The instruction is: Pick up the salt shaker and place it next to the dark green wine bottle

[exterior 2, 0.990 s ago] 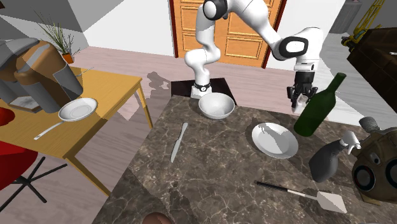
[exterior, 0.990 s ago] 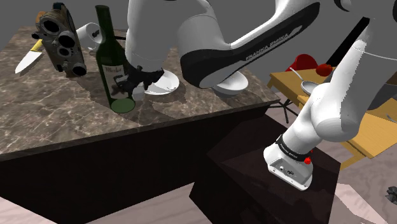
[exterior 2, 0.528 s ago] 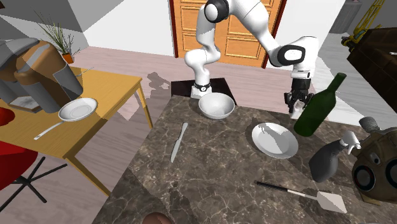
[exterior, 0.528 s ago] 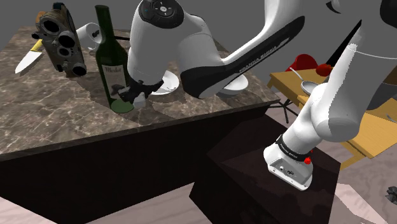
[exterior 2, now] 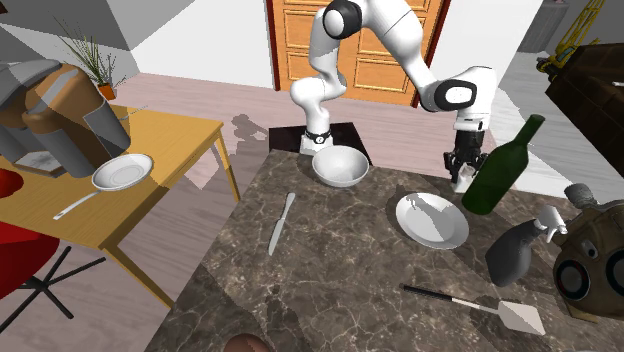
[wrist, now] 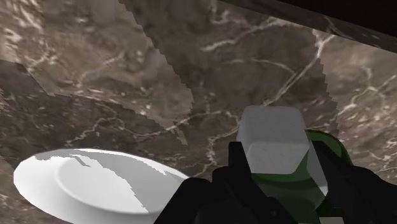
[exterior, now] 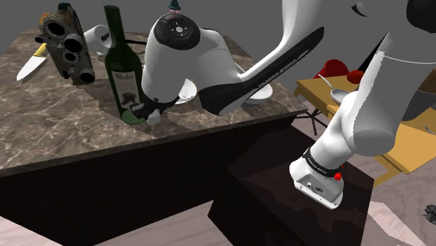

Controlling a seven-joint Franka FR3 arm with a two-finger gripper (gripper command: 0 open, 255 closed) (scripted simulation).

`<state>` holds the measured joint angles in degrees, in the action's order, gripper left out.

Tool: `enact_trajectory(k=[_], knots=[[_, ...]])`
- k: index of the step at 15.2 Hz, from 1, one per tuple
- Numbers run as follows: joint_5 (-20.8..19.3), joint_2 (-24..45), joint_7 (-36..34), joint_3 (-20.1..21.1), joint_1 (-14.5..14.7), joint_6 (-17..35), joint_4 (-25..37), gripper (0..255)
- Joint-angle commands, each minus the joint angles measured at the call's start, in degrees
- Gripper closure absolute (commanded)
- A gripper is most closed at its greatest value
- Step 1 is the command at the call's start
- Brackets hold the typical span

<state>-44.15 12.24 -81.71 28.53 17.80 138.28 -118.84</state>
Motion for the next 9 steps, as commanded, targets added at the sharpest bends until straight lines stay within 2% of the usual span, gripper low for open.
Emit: enact_trajectory(k=[1,3,4,9], knots=[[-0.05,0.03,-0.05,-0.01,0.01,0.03,-0.01,255],[-0.05,0.03,-0.05,-0.01,0.01,0.03,-0.01,255],[-0.05,0.03,-0.05,-0.01,0.01,0.03,-0.01,0],[-0.05,0.03,-0.05,-0.01,0.01,0.03,-0.01,0]])
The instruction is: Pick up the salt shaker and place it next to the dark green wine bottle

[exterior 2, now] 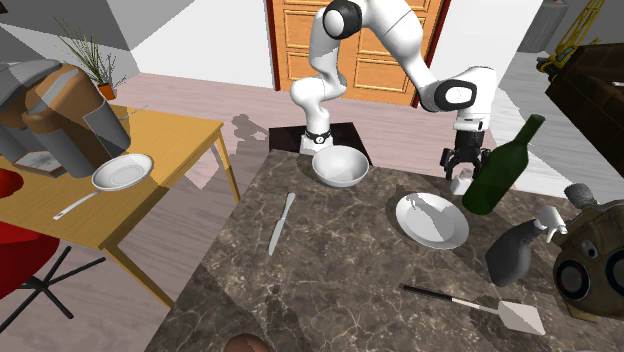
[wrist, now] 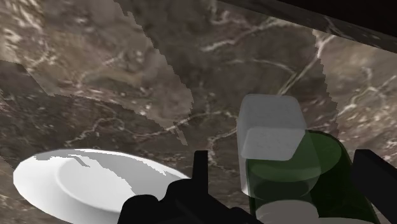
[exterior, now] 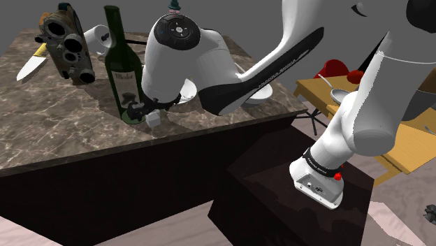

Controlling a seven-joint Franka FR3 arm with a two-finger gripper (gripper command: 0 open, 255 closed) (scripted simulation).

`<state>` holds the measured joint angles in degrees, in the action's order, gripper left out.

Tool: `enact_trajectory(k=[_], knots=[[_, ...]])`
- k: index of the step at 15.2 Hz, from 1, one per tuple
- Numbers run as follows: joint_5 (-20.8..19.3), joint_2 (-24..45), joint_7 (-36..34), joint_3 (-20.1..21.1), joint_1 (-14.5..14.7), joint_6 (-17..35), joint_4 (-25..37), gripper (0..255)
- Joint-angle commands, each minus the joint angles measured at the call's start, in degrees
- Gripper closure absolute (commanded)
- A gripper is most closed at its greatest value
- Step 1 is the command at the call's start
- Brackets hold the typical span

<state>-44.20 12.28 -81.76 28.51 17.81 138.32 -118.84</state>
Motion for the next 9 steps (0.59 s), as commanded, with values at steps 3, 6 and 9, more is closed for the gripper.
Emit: enact_trajectory(k=[3,6,9], knots=[[5.17,-4.96,3.11,1.85,-0.22,-2.77,-0.86,0],[6.52,-6.23,3.93,2.20,-0.15,-3.55,-0.98,0],[6.53,-6.23,3.93,2.19,-0.14,-3.56,-0.97,0]])
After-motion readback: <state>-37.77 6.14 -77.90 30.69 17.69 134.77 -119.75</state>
